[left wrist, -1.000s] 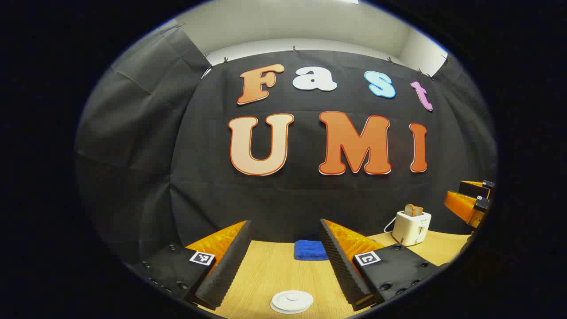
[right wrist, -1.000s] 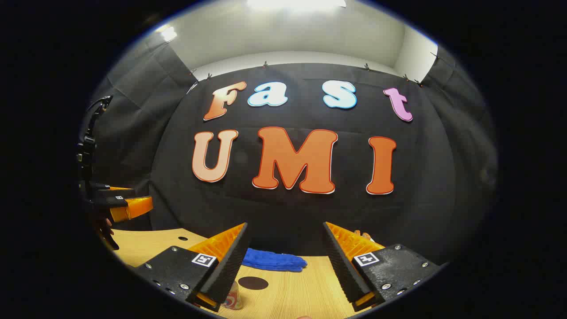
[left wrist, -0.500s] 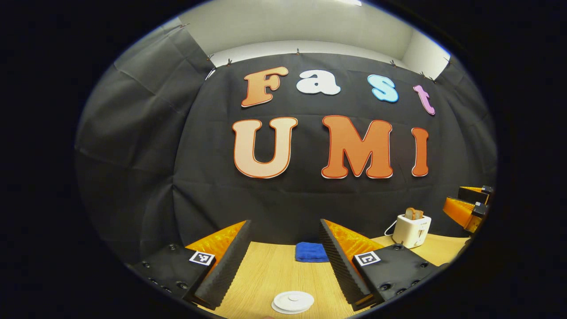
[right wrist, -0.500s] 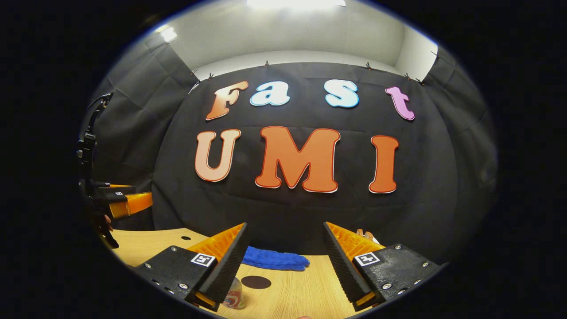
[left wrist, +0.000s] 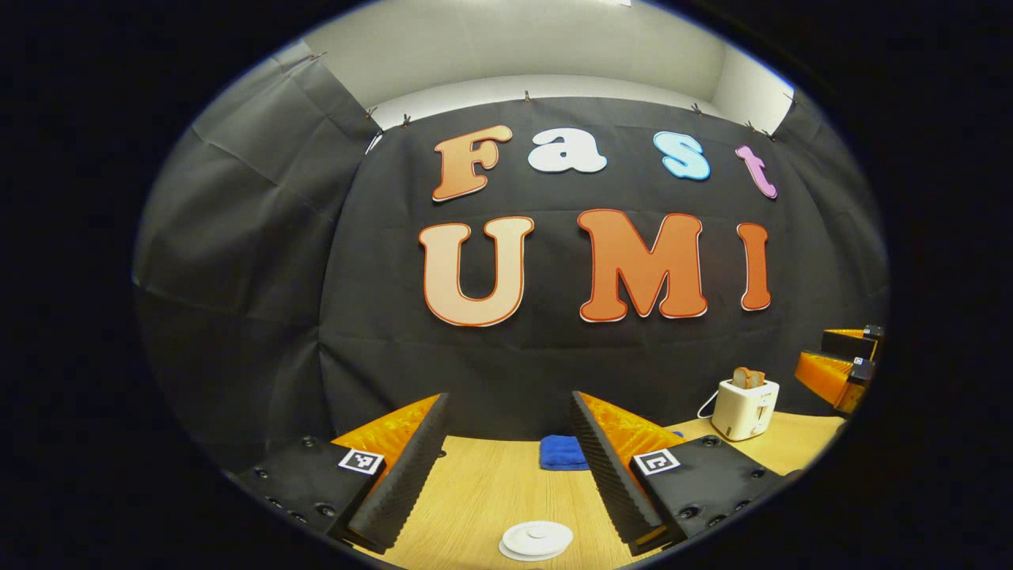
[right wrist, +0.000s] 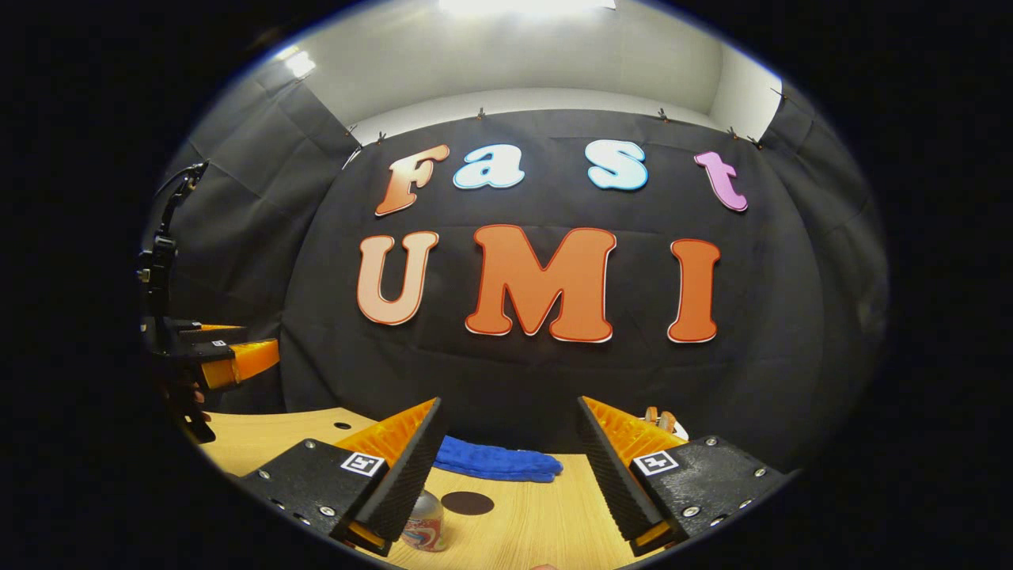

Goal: Open the teacup lid with one hand, grasp the water bottle and pour water into the teacup with the other hand; after pouring, place the water bottle on the coaster and then close the teacup lid.

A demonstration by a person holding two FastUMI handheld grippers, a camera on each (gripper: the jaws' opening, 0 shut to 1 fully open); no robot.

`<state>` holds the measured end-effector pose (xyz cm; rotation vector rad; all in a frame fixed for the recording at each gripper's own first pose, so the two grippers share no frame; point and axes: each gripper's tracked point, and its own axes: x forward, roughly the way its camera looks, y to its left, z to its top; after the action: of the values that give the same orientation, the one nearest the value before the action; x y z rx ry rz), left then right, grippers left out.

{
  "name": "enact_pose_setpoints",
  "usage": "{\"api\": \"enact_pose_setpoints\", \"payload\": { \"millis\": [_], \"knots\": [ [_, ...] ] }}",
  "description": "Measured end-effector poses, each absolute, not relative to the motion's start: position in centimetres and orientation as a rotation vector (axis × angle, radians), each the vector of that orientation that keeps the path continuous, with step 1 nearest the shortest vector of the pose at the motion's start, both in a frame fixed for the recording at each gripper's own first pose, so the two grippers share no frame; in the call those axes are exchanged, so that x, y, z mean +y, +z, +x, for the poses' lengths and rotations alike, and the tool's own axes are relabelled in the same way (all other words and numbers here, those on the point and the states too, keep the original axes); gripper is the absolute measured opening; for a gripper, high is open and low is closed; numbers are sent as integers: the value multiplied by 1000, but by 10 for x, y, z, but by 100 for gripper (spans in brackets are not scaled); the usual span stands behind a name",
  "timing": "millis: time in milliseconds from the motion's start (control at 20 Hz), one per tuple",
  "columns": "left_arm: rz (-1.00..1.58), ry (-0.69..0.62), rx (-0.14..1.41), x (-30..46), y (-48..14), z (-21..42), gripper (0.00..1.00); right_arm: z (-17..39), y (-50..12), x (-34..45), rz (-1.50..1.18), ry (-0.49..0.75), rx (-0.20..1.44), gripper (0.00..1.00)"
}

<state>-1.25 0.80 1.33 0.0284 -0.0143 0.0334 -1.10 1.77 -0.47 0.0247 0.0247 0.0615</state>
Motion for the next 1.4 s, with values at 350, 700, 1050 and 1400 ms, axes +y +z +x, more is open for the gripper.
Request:
{"api": "enact_pose_setpoints", "payload": {
  "millis": [350, 700, 1050, 1400],
  "knots": [
    [25, 61, 45, 24, -13, -11, 97, -21, -37, 39, 38, 121, 93, 98],
    [47, 57, 105, 23, -45, -12, 100, -31, -80, 70, 53, 205, 198, 98],
    [34, -15, 228, 7, -93, -9, 99, -35, -130, 91, 74, 282, 333, 99],
    [47, -55, 350, -2, -142, -9, 99, -35, -179, 106, 51, 315, 450, 99]
  ]
}}
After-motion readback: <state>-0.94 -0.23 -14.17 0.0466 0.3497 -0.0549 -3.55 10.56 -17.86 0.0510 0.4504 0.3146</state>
